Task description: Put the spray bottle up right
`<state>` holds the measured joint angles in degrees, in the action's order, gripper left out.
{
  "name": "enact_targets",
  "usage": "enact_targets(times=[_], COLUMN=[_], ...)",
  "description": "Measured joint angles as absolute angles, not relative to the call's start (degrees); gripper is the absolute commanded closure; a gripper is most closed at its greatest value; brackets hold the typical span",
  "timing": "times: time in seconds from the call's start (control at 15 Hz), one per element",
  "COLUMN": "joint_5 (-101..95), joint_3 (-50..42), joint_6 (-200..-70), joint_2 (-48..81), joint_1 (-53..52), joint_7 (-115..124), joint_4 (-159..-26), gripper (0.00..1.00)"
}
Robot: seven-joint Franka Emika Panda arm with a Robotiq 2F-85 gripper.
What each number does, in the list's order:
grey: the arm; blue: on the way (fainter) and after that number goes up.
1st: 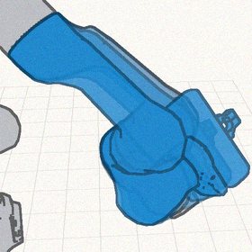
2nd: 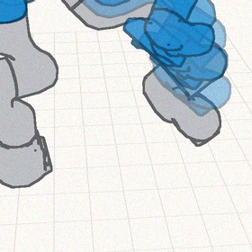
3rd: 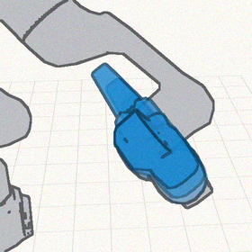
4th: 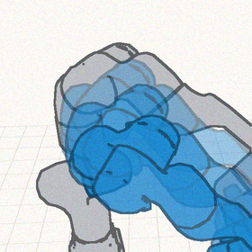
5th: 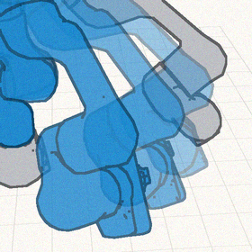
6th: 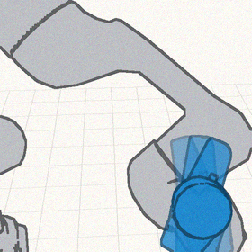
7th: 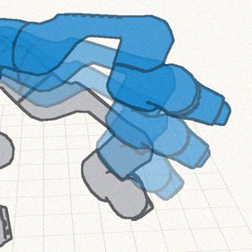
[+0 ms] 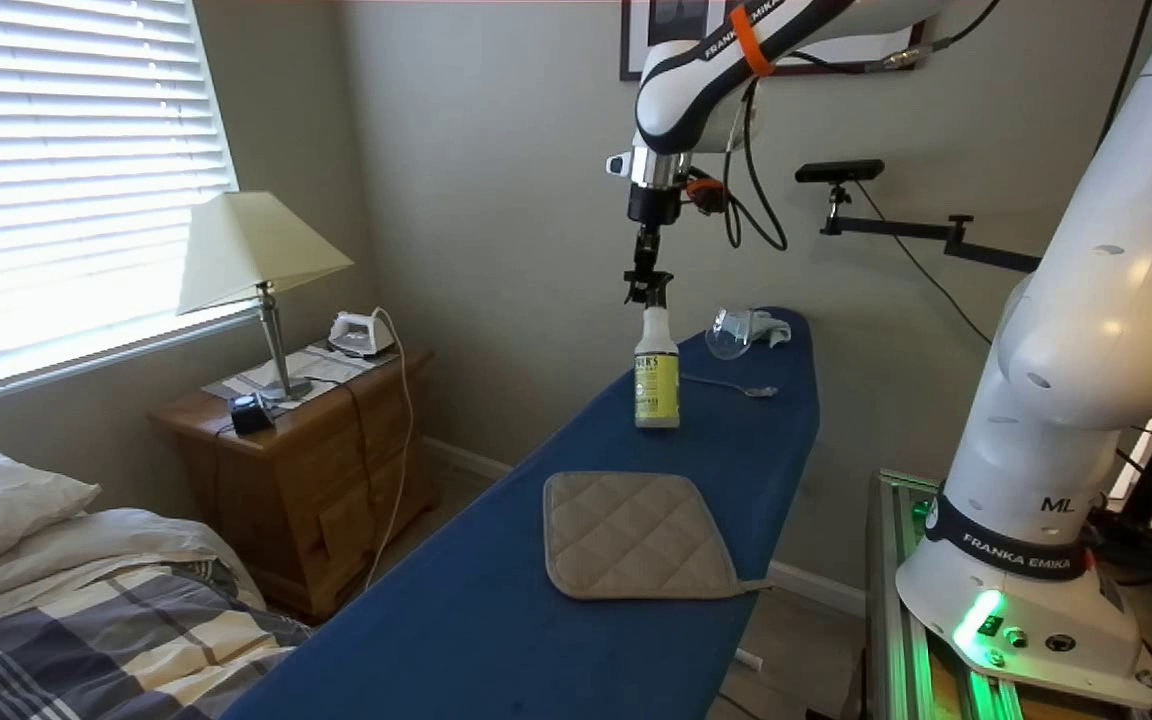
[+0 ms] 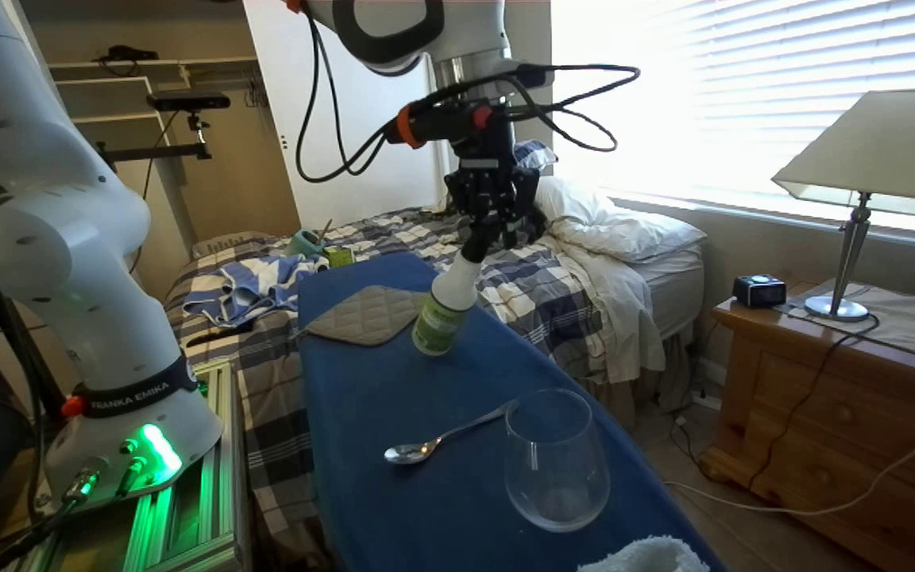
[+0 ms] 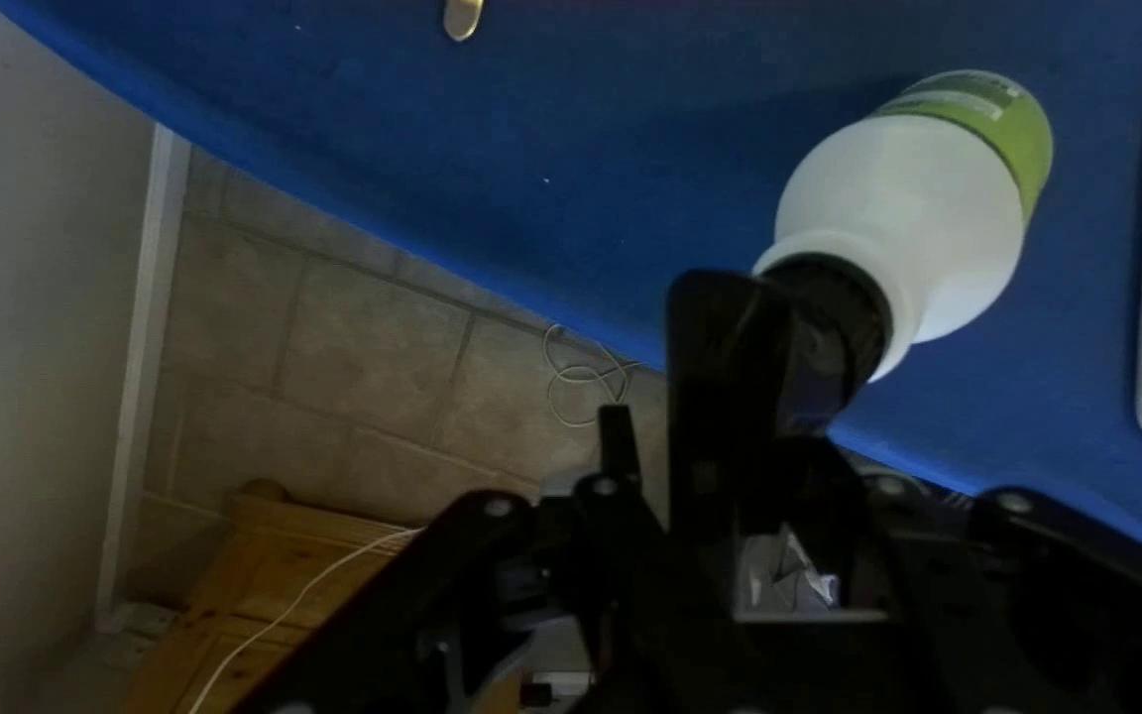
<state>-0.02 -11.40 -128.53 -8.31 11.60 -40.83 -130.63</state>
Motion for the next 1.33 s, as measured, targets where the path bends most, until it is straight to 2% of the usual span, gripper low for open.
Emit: enact_targets(times=[0.8, 0.93, 1.0, 1.07, 1.33], joint_5=[-6.6, -7.5, -7.9, -8.3, -9.2], joint_3=[-11.2, -11.3, -11.3, -11.3, -11.5], joint_6=[-127.8, -127.6, -127.5, -127.4, -127.2], joint_2=[-12.1, -12.6, -12.8, -12.9, -13.1], joint_1=[11.1, 11.1, 11.1, 11.1, 11.1], joint_7=[-37.6, -37.0, -36.7, -36.4, -35.9], joint_4=[-131.1, -131.6, -131.8, -132.0, -132.2], gripper=[0.84, 0.59, 0.40, 0.40, 0.14])
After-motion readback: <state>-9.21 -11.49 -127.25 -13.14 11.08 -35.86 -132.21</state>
